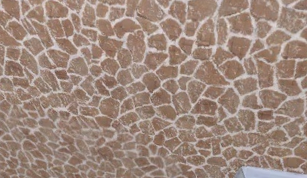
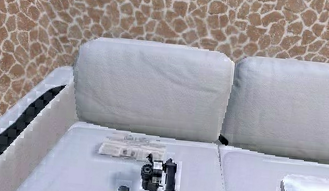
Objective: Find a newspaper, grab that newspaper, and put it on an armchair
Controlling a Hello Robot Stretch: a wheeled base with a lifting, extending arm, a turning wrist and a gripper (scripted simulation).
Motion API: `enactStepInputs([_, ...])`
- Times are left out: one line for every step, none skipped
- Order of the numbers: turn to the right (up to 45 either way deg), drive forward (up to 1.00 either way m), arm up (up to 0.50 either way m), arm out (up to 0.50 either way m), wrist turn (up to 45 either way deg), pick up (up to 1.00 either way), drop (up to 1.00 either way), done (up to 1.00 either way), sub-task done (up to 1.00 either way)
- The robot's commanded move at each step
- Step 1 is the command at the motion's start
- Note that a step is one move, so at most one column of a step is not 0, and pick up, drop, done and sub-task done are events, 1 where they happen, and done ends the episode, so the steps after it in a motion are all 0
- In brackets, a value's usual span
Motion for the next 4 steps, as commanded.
enactStepInputs([0.0,0.0,0.46,0.0,0.0,0.0,0.0,0.0,0.0])
enactStepInputs([0.0,0.0,0.0,0.0,-45.0,0.0,0.0,0.0,0.0])
enactStepInputs([0.0,0.0,0.0,0.0,-45.0,0.0,0.0,0.0,0.0])
enactStepInputs([0.0,0.0,0.0,0.0,-45.0,0.0,0.0,0.0,0.0])
